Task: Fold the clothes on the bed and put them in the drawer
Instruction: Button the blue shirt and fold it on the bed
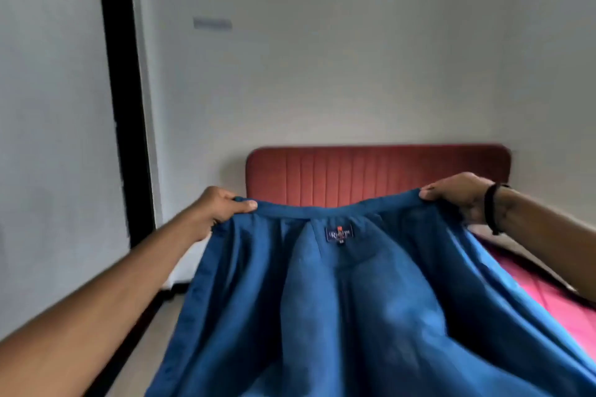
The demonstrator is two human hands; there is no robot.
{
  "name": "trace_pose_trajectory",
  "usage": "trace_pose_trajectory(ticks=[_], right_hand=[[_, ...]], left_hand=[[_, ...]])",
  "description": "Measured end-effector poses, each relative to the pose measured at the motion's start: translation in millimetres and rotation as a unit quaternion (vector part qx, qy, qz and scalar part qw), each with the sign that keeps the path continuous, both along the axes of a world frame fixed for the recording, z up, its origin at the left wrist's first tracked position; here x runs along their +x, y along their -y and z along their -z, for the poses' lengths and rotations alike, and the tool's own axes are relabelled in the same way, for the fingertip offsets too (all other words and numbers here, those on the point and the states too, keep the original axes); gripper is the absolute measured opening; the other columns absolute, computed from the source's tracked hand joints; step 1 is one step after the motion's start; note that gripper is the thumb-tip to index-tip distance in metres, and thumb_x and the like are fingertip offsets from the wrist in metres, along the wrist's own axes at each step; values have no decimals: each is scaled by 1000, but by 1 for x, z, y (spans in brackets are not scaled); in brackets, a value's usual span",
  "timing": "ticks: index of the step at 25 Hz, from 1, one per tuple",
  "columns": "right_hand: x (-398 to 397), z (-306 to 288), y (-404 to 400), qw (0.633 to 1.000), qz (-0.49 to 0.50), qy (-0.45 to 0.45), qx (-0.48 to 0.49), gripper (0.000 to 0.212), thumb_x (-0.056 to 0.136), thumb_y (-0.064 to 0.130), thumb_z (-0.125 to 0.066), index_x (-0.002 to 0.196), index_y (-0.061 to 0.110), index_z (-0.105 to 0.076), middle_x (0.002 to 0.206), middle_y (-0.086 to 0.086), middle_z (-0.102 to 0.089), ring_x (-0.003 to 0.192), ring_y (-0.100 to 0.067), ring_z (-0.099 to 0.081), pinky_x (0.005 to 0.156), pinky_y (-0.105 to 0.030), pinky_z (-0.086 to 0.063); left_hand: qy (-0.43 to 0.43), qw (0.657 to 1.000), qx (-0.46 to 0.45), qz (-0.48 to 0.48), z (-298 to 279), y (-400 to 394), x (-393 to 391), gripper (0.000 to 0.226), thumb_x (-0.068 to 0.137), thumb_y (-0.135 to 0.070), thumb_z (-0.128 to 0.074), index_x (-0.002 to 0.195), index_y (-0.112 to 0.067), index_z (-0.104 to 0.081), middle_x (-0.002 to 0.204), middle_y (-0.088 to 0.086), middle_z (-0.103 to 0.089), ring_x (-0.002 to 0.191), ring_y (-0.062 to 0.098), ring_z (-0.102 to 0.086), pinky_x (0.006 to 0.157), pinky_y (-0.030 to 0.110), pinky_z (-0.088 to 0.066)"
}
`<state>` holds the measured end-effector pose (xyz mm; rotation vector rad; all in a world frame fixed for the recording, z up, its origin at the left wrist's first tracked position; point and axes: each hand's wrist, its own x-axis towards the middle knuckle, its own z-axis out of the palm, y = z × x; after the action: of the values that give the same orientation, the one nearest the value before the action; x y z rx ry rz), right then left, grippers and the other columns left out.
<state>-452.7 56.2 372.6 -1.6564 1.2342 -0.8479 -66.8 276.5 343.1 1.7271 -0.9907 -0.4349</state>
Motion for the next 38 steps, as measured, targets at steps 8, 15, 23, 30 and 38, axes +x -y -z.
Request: trace_pose_trajectory(ticks=[8,15,23,30,38], right_hand=[[56,284,40,930,49,-355,-77,17,85,24,-69,85,7,-69,87,-17,-67,90,-36,-69,70,-33,-47],[34,380,-123,952,64,153,258,17,97,-5,-62,80,-3,-61,70,-19,-62,54,-17,-70,55,-24,-61],[38,460,-187,943,58,225,238,12,97,-5,-62,89,1,-55,71,-8,-69,78,-29,-76,73,-28,-64],[34,469,-187,990,0,86,114,13,101,23,-61,91,18,-55,69,-3,-60,64,-17,-60,67,-40,-57],[38,478,-195,1000,-1,-13,28,16,96,43,-53,92,28,-51,81,-2,-68,74,-25,-67,75,-50,-55]], left_hand=[[123,980,142,-69,290,83,-39,15,87,-29,-79,97,-19,-82,90,2,-79,87,23,-72,75,30,-50],[120,991,33,-45,366,5,-171,16,81,-23,-83,82,-23,-68,69,-11,-71,65,8,-67,68,28,-52],[143,977,118,105,420,-10,-192,10,90,-18,-70,94,-18,-79,91,1,-73,81,17,-69,82,36,-55],[114,979,170,-11,407,-6,-229,4,82,-17,-74,78,-19,-73,78,-2,-75,78,20,-71,75,34,-56],[-306,944,97,-83,423,-19,-250,7,88,-4,-76,87,-11,-79,72,9,-76,58,10,-66,55,21,-53]])
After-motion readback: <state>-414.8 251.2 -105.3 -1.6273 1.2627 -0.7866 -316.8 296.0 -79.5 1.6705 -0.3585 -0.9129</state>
